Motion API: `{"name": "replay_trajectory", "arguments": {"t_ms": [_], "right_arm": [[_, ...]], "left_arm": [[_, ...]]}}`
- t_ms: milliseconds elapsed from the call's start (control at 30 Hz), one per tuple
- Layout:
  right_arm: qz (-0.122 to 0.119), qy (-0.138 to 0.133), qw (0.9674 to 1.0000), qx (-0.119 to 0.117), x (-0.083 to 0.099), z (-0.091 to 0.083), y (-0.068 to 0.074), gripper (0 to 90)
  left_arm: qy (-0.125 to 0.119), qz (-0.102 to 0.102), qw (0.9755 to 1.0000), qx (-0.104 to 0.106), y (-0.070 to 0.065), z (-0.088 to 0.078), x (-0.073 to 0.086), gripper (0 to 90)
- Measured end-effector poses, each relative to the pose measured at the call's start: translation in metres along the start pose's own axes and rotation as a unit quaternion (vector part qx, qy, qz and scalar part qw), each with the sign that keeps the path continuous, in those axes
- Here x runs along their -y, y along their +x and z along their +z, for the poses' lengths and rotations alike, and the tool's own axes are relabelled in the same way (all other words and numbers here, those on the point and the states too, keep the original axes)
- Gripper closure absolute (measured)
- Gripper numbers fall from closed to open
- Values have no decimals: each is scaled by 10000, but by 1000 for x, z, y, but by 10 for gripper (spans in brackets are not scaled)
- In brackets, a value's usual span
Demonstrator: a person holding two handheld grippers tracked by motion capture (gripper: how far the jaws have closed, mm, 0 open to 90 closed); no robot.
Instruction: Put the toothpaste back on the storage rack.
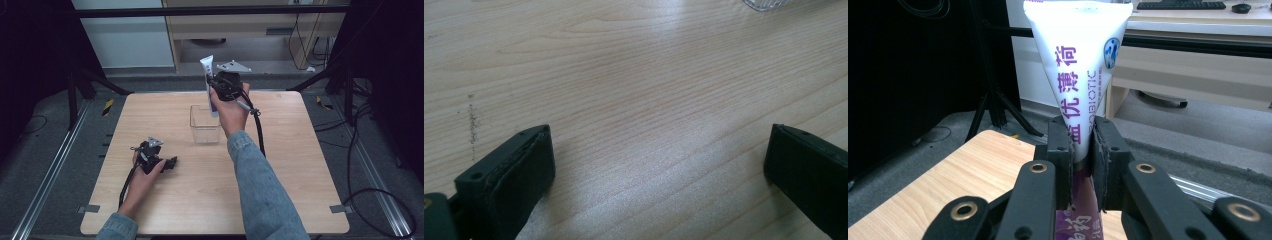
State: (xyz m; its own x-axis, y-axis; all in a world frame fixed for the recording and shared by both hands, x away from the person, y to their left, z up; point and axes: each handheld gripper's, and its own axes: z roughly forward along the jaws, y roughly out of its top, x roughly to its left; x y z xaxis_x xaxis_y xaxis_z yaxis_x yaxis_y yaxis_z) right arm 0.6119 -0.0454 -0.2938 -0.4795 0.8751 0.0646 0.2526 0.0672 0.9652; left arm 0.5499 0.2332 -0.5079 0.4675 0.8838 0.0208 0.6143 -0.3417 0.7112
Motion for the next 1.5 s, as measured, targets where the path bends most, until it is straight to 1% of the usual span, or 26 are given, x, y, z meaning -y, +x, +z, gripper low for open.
{"name": "replay_trajectory", "arguments": {"t_ms": [367, 600, 700, 800, 967, 1200, 1333, 1433, 1500], "right_arm": [[61, 3, 10000, -61, 7, 20, 7, 800], [10, 41, 9999, -97, 13, 28, 10, 799], [5, 82, 9999, -95, 16, 31, 11, 799], [-60, 119, 9998, -115, 17, 32, 14, 800], [-49, 107, 9998, -142, 21, 35, 16, 799], [-31, 151, 9997, -207, 32, 40, 20, 799], [-33, 184, 9996, -219, 33, 43, 22, 799], [-109, 185, 9995, -214, 35, 42, 24, 799], [-114, 194, 9995, -213, 36, 42, 25, 799]], "left_arm": [[-1, -2, 10000, 0, 0, 0, 0, 0], [-3, -1, 10000, 6, 0, 0, 0, 0], [-2, -2, 10000, 5, 0, 0, 0, 0], [-5, -4, 10000, 6, 0, 0, 0, 0], [-9, -6, 10000, 6, 0, 0, 0, 0], [-5, -2, 10000, 4, 0, 0, 0, 0], [-23, -25, 10000, -2, 0, 1, -1, 0], [-31, -35, 10000, -1, -1, 1, -1, 0], [-24, -25, 10000, -3, 0, 1, -1, 0]]}}
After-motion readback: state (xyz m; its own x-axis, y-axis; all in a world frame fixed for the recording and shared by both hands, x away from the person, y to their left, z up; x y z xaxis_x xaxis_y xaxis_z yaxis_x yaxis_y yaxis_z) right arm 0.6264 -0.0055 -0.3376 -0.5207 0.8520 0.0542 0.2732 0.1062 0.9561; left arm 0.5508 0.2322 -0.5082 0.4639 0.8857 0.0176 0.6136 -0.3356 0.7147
